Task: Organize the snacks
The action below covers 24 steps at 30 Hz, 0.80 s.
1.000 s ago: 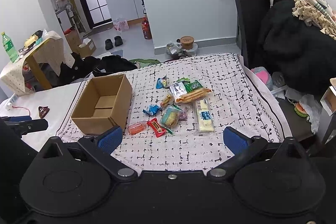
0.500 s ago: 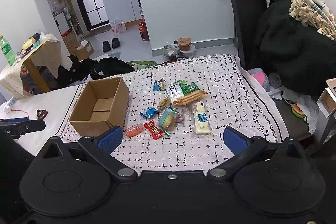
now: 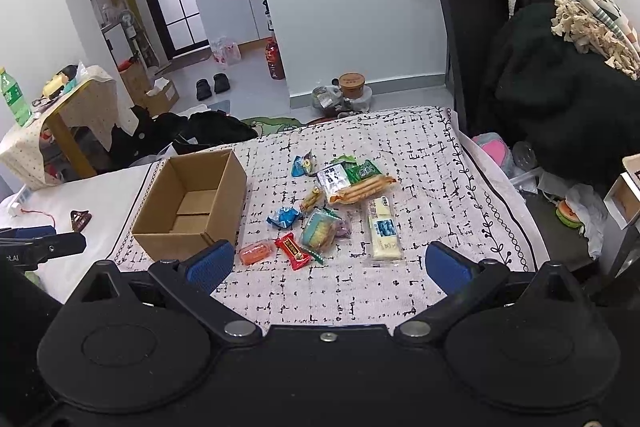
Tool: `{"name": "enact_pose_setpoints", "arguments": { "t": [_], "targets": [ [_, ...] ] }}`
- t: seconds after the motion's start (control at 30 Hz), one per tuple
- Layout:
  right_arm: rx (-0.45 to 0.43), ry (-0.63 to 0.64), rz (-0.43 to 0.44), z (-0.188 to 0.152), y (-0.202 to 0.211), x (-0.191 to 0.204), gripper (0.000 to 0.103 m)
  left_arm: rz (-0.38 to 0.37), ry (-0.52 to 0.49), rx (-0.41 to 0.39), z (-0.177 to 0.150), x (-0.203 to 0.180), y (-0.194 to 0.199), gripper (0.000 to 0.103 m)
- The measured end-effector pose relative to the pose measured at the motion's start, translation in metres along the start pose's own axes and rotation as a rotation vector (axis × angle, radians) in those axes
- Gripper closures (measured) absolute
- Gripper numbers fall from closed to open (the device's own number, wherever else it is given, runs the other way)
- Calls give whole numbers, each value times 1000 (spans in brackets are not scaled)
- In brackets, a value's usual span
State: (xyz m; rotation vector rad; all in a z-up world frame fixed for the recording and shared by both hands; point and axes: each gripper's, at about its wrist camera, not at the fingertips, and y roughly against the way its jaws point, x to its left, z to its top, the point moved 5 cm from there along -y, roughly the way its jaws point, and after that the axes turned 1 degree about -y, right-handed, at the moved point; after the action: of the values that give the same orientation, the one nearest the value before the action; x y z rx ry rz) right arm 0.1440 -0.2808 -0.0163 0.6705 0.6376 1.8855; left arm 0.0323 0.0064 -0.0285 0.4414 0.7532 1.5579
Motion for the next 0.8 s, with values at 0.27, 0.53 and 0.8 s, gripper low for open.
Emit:
{"name": "enact_pose_setpoints", "arguments": {
  "t": [0.27, 0.53, 0.8],
  "targets": [
    [3, -3, 3, 4, -4, -2, 0, 1, -14, -8, 7, -2, -2, 0],
    [19, 8, 6, 16, -17, -4, 0, 13, 8, -46, 24, 0, -2, 0],
    [41, -2, 10, 21, -35, -12, 0, 7, 13, -17, 27, -2, -27, 0]
  ]
}}
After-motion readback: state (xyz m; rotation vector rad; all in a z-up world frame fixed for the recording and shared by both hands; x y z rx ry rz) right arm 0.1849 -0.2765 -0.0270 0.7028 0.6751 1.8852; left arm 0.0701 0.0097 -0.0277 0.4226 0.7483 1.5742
